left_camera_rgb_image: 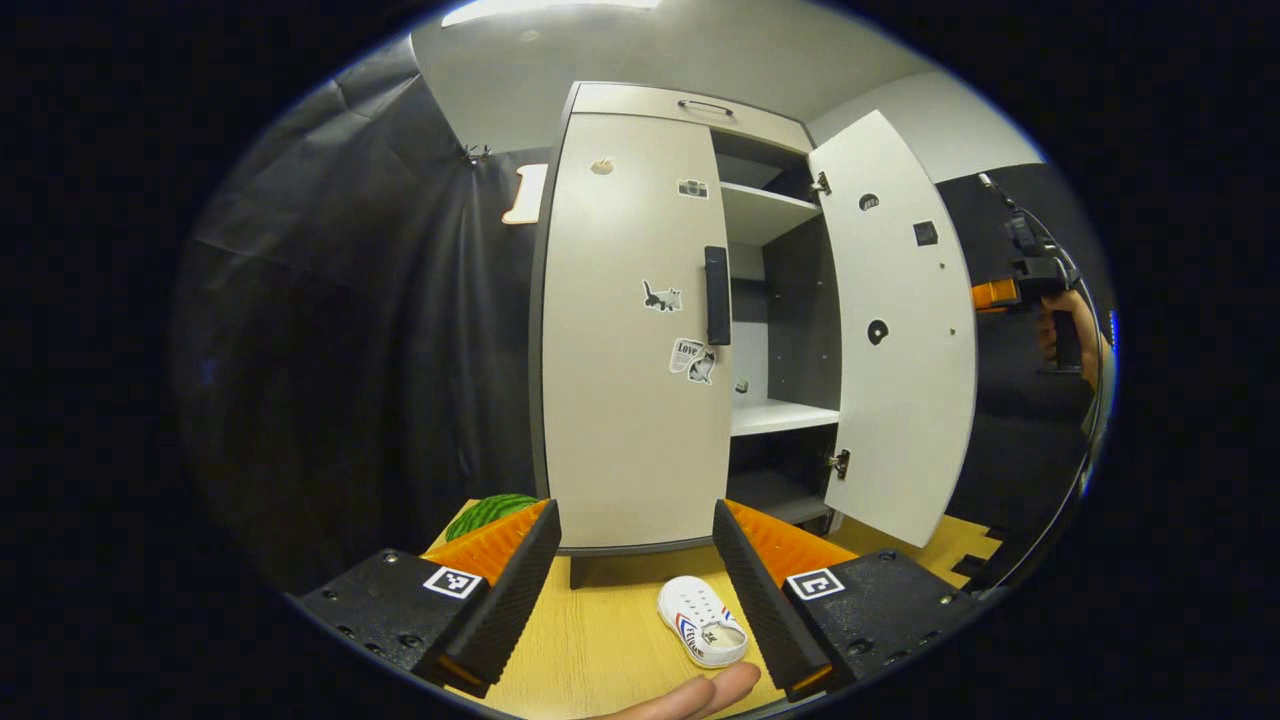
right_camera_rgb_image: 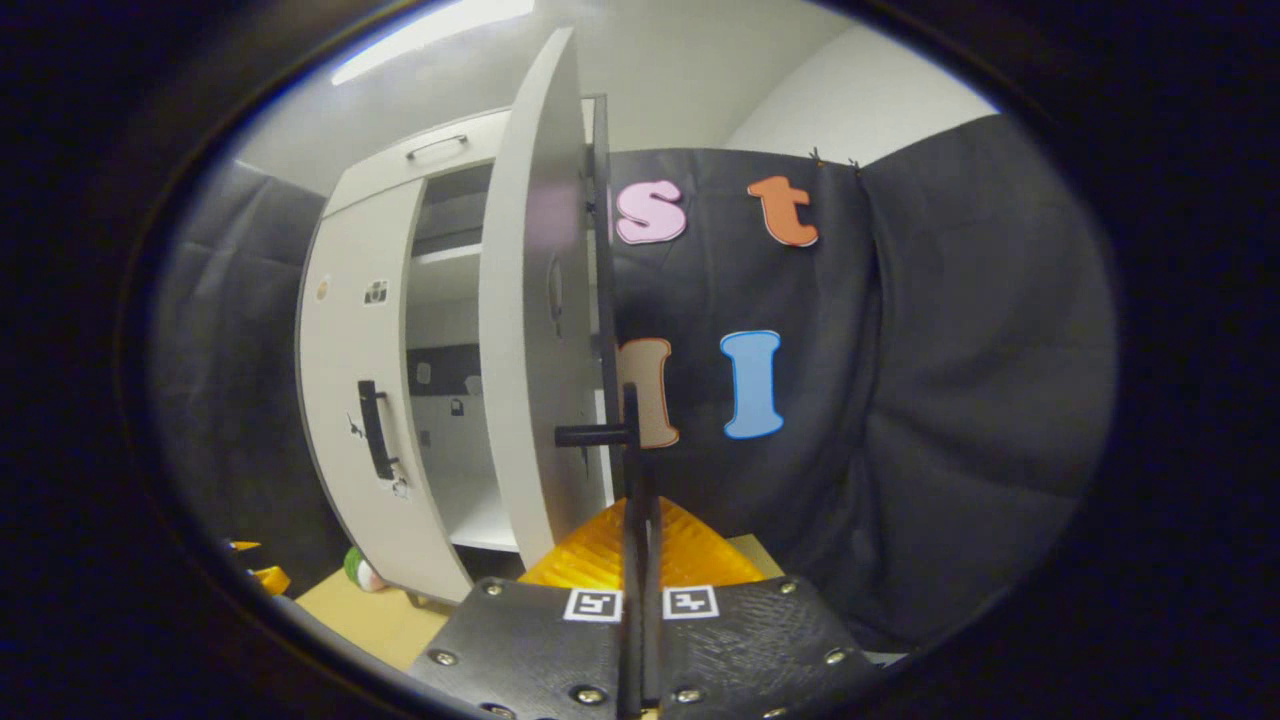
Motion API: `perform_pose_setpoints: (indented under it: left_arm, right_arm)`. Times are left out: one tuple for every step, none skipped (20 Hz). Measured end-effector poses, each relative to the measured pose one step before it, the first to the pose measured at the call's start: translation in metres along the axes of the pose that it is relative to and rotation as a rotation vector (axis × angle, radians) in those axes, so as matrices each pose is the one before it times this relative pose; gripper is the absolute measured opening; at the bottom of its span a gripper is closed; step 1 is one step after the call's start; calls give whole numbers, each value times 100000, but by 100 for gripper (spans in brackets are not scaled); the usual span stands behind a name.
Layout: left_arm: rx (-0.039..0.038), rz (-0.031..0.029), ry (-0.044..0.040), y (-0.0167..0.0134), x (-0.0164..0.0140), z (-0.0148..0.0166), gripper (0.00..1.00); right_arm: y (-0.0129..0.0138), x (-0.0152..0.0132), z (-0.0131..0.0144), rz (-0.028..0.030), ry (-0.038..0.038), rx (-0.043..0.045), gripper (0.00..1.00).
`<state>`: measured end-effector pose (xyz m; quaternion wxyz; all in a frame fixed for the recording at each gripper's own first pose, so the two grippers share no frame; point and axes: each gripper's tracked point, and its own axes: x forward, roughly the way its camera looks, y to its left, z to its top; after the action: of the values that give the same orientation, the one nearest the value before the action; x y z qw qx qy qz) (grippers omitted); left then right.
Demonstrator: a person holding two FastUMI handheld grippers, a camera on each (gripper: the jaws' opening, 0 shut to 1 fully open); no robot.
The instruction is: Grab one shoe with the right hand and put it into the shoe cabinet, grab the other shoe with the left hand and put it into the shoe cabinet; then close the right door with the right hand and the left door with the left hand.
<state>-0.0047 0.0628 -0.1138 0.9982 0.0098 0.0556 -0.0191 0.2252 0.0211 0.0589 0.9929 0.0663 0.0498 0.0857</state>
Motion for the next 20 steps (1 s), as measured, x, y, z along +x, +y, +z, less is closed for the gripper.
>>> perform_pose_setpoints:
  left_arm:
    - [58, 279, 31, 56, 229, 198, 95]
    - [-167, -270, 209, -111, 341, 66, 95]
    - [-486, -253, 1501, -107, 364, -70, 95]
    - [-758, -678, 1606, -77, 361, -194, 95]
    - [-1426, -778, 781, -150, 403, 221, 95]
    - [-1243, -536, -429, -97, 482, 478, 95]
    - [-849, -2, -747, -70, 695, 621, 95]
    - [-355, 276, -858, 81, 681, 580, 95]
    - [-51, -136, -265, -136, 860, 579, 91]
    - [-974, -927, -407, -340, 981, 587, 95]
    - [-1172, -1884, 244, -590, 904, 543, 95]
    - [-1460, -1376, -189, -365, 830, 591, 95]
    - [-1146, -1469, -9, -431, 890, 813, 95]
    - [-468, -1682, -1109, -507, 1120, 908, 95]
    - [369, -708, -1713, -366, 928, 929, 95]
    - [870, -445, -2381, -355, 1177, 1237, 95]
    - [747, -838, -3277, -495, 1142, 1262, 95]
    - [410, -1740, -2063, -901, 1104, 1071, 95]
    - [776, -2139, -1098, -930, 1042, 699, 95]
    - [780, -824, 834, -852, 1205, 332, 95]
  right_arm:
    - [47, -497, -85, 1309, -12, -63, 1]
    - [1, -589, 172, 824, -1392, -1946, 1]
    - [-22, -658, 175, 72, -487, -1999, 1]
    - [-527, -861, 386, -1746, -1413, -1892, 0]
    - [-539, -1335, 429, -1488, -2585, -726, 12]
    - [-412, -1200, 264, -1224, -2114, 223, 22]
    - [-241, -1292, 43, -853, -1824, 152, 43]
    - [62, -1268, -36, -102, -1925, 445, 56]
    - [-130, -1460, -271, -1465, -1378, 309, 80]
    - [189, -1115, -405, -36, -802, -311, 90]
    - [547, -1318, -602, 1062, -481, 103, 100]
    - [712, -1130, -462, 1016, -676, 797, 97]
    - [582, -1183, -967, 164, 853, 346, 100]
    - [544, -1207, -1006, -125, 450, 65, 100]
    - [271, -958, -1039, -1668, 422, 525, 100]
    - [388, -892, -1398, -1519, 988, -280, 100]
    - [1079, -879, -1266, 331, 425, 202, 100]
    - [1500, -797, -1284, 2894, 386, 185, 100]
    - [1715, -348, -1181, 3262, 818, 1489, 100]
    - [1305, -533, -1014, 2202, 1221, 5026, 100]
